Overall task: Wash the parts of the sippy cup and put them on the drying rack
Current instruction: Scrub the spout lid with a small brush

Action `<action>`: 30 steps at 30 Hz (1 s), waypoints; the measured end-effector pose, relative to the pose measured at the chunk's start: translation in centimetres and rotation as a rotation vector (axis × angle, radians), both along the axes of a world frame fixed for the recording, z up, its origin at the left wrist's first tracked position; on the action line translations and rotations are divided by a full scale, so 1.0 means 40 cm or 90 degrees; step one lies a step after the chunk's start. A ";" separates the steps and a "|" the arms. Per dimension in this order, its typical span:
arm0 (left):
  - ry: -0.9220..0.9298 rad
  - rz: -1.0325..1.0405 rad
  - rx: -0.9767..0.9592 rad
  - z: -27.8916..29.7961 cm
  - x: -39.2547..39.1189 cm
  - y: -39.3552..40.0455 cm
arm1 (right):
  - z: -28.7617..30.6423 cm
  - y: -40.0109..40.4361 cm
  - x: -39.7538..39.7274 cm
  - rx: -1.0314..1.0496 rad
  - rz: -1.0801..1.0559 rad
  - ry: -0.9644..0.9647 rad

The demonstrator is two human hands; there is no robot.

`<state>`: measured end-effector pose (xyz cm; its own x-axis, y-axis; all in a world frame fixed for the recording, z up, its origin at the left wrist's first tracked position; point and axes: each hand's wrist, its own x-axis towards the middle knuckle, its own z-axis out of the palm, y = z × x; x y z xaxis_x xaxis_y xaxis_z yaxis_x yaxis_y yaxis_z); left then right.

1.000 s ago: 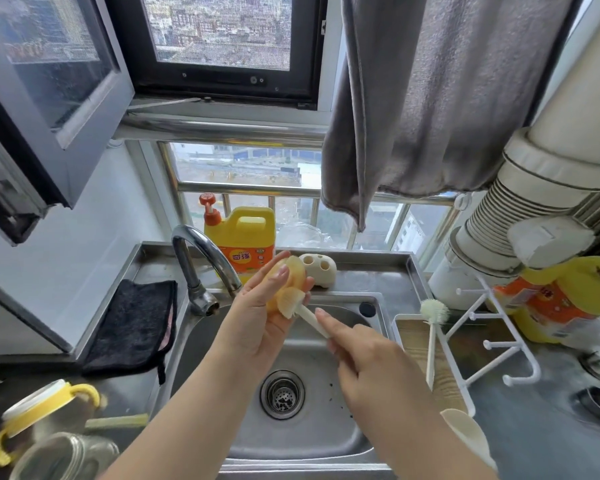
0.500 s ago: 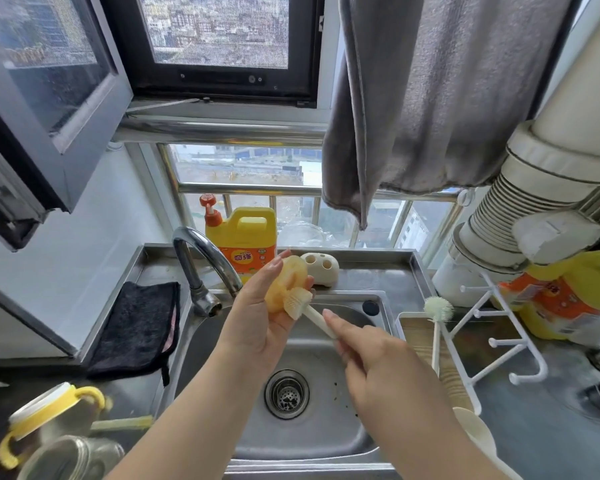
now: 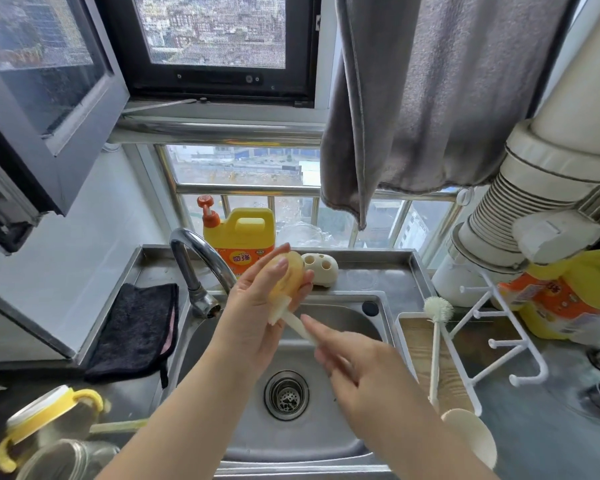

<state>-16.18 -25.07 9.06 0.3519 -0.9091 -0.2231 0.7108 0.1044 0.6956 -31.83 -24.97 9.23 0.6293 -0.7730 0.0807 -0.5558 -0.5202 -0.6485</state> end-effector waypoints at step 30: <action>-0.070 0.025 0.070 -0.029 0.008 -0.004 | -0.008 -0.023 0.018 -0.290 -0.042 0.223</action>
